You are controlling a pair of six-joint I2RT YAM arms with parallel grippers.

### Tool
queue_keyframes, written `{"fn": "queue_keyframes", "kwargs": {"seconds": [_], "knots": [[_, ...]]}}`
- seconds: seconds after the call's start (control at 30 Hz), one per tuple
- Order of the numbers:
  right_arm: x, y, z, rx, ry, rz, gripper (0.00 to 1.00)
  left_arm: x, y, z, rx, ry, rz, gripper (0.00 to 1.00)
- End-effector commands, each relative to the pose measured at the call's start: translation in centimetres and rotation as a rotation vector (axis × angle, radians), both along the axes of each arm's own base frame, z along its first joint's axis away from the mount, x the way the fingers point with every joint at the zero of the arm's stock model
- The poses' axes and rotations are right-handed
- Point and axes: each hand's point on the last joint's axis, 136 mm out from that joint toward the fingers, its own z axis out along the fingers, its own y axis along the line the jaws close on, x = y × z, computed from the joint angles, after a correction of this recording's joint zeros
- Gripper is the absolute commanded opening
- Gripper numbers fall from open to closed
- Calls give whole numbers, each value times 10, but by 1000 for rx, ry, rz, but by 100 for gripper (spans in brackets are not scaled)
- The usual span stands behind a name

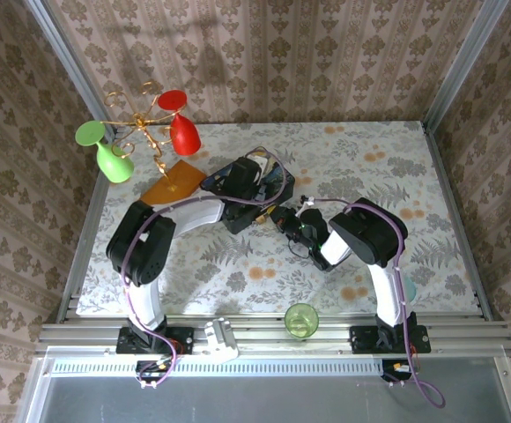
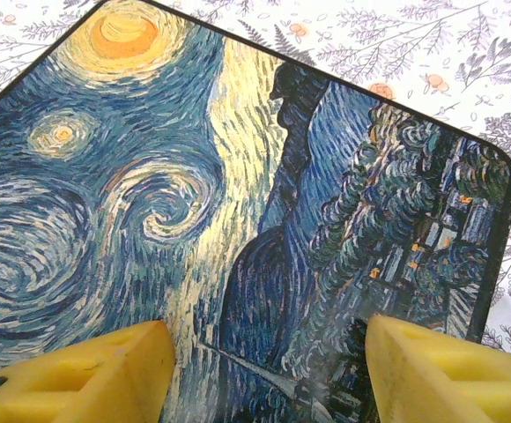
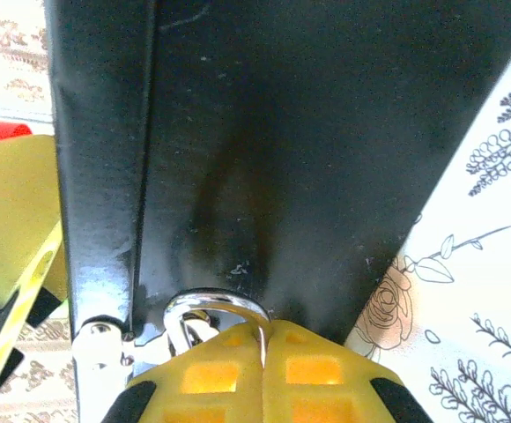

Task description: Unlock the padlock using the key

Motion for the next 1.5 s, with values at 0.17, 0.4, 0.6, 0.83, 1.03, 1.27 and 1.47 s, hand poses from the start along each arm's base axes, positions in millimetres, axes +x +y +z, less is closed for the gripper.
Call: {"fn": "queue_keyframes", "kwargs": {"seconds": [0.17, 0.4, 0.6, 0.83, 1.03, 1.27, 1.47], "knots": [[29, -30, 6, 132, 51, -203, 0, -87, 72, -143, 302, 399, -3, 58], [30, -68, 15, 93, 23, -290, 0, -94, 79, -150, 285, 408, -2, 57], [10, -94, -2, -63, 121, -158, 0, -77, 75, -121, 273, 343, -29, 59], [-39, -120, 5, -590, 235, 68, 0, -37, 61, -53, 216, 198, -71, 67], [-83, -151, 25, -999, 417, 346, 0, -19, 39, 19, 153, 89, -95, 78], [-116, -182, -5, -1194, 668, 519, 0, -52, 34, 58, 69, 89, -116, 82], [-119, -186, -22, -1227, 759, 572, 0, -91, 53, 66, 46, 104, -102, 81]]}}
